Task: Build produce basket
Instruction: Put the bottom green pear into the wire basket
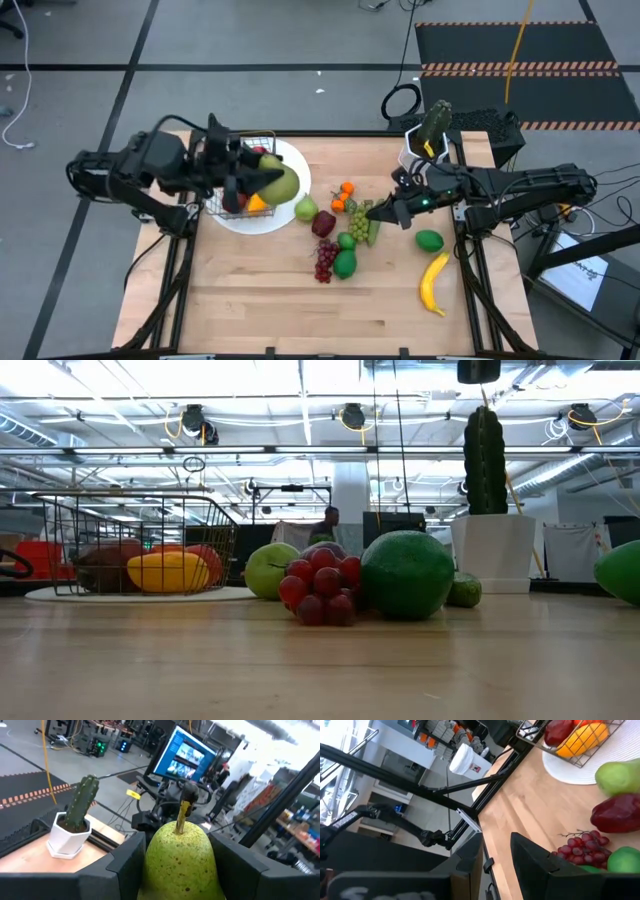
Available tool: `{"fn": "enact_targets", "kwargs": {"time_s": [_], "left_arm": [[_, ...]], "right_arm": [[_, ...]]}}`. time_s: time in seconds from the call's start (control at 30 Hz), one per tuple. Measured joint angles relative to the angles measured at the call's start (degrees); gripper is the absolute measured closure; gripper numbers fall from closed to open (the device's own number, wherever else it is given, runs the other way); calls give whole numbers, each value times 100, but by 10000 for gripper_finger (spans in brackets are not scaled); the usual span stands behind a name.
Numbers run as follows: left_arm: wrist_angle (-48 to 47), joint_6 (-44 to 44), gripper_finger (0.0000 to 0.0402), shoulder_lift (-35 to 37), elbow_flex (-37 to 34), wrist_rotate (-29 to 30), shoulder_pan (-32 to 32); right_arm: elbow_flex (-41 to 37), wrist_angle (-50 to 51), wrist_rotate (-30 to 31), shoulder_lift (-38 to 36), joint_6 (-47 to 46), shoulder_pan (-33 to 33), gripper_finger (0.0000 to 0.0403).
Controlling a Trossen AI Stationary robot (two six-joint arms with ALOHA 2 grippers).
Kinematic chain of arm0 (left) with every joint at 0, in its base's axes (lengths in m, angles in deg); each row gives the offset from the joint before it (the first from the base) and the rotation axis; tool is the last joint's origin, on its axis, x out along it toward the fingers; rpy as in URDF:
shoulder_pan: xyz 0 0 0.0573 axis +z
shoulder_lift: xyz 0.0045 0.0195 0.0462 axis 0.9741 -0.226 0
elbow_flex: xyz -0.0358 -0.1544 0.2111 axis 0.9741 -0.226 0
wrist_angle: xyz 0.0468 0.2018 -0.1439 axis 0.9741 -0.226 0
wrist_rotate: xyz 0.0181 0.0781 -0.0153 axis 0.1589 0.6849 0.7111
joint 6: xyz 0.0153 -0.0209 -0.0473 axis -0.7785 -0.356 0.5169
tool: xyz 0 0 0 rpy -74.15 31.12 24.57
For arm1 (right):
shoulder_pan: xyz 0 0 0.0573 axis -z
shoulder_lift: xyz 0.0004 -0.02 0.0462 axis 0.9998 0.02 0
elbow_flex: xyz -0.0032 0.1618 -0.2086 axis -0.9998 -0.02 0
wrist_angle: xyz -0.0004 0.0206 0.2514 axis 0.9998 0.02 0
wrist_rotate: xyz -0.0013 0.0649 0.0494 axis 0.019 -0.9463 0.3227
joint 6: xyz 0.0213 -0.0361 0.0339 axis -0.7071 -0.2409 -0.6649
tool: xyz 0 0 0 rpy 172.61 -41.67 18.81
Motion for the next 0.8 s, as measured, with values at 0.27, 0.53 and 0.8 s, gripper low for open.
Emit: {"fn": "enact_targets", "kwargs": {"time_s": [0.27,0.53,0.8], "left_arm": [[2,438,188,214,0,22,0],[-4,-401,188,276,0,64,48],[-15,-2108,188,265,0,65,240]], "right_arm": [[0,-4,0,0,-2,-89,307],[0,-22,-12,0,17,-89,307],[0,-22,-34,0,440,-89,316]]}}
